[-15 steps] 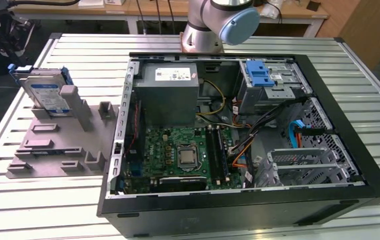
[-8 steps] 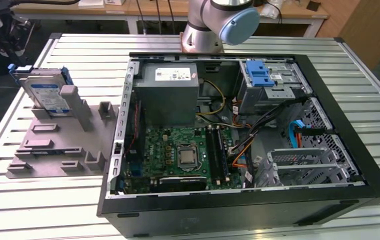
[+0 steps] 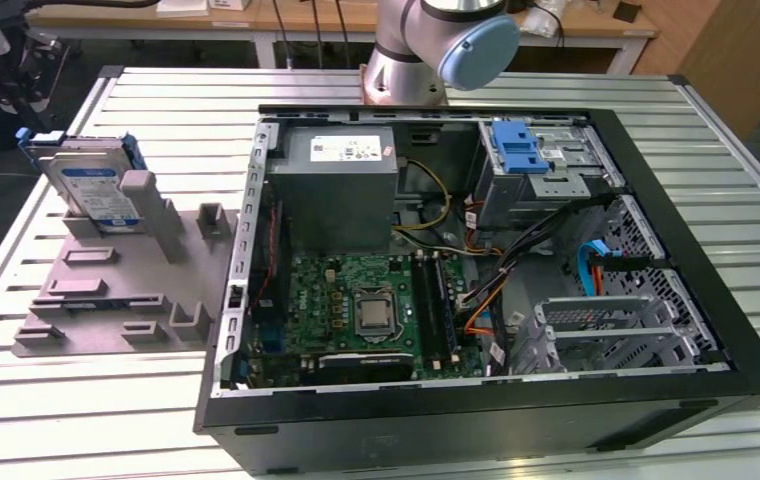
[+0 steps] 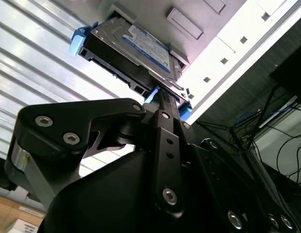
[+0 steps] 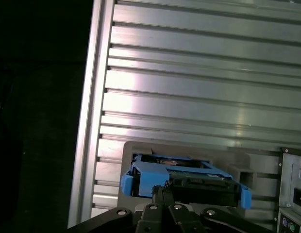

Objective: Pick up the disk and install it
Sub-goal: 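Pick up the disk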

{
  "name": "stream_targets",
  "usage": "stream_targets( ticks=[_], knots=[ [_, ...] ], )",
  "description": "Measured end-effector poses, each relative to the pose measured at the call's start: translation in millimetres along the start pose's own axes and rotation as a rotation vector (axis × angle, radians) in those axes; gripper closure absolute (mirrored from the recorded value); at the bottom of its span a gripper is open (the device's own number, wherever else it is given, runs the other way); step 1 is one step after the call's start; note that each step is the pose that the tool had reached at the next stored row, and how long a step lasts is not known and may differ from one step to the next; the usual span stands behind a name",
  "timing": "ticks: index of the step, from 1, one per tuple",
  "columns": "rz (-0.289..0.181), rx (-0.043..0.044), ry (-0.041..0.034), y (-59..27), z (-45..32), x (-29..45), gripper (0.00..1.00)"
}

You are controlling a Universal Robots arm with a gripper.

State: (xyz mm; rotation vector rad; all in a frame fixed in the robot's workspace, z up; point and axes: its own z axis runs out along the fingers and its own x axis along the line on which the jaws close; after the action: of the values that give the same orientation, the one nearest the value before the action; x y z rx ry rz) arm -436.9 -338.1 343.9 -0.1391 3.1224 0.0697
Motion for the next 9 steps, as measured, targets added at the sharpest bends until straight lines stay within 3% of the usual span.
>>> stream_targets(
  ticks=[9],
  knots=[
    [-0.037,-0.0006,0.0016,0.0,0.0,0.0,0.89]
  ],
)
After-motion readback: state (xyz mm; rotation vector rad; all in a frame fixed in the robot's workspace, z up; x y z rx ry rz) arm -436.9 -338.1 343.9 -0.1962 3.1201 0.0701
